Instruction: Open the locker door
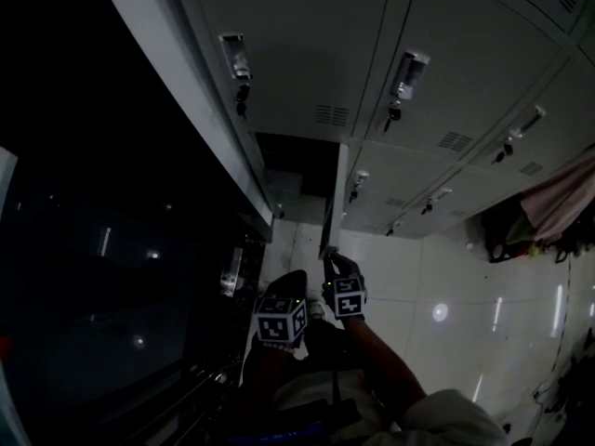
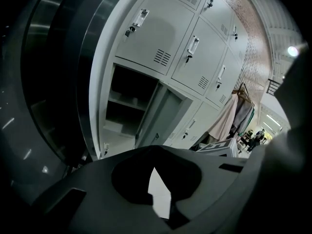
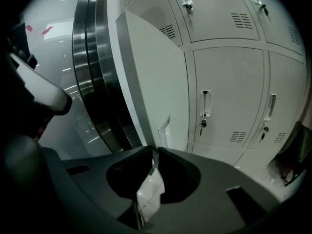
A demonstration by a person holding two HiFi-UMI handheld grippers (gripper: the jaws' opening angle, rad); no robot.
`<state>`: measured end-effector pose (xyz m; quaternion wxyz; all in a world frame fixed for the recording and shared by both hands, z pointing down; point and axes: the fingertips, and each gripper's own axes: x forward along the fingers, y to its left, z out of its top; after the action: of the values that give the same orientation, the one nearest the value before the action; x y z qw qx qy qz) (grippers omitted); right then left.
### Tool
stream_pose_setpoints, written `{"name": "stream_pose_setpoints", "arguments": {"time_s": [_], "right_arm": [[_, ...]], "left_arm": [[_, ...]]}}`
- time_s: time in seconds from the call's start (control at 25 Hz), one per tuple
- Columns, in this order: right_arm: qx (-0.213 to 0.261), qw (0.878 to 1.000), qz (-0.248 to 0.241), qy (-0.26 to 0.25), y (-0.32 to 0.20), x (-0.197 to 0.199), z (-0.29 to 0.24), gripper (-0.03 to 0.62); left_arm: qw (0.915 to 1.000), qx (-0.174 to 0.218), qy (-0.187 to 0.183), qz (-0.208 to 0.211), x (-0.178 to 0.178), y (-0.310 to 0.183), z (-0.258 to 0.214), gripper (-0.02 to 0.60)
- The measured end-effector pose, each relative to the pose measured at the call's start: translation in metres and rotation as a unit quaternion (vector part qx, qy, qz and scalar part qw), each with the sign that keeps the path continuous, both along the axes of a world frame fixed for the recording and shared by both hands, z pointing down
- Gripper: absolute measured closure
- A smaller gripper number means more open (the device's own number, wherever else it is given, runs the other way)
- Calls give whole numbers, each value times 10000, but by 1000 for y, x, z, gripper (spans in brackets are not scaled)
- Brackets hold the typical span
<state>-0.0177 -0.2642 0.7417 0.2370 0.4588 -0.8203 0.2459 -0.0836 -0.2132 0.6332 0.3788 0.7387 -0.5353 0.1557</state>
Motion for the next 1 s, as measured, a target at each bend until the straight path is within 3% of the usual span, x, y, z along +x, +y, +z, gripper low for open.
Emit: {"name": "stream_pose_setpoints", "arguments": {"time_s": [0.52,0.88,0.96,1.0], "right_arm": [[-114,9987,475,106,-2,54,0,537],[-142,9950,956,250,-8,91,2,537],[-168,9936,1084,257,-11,100,3,547],[-201,9929,1143,250,-13,104,4,584]], "left_arm": [[9997,51,82,242,32,-6,2,588],[9995,-34,39,304,36,-12,7,588],[9994,-34,54,343,38,-15,8,588],[9993,-26,62,365,40,-16,9,588]]}}
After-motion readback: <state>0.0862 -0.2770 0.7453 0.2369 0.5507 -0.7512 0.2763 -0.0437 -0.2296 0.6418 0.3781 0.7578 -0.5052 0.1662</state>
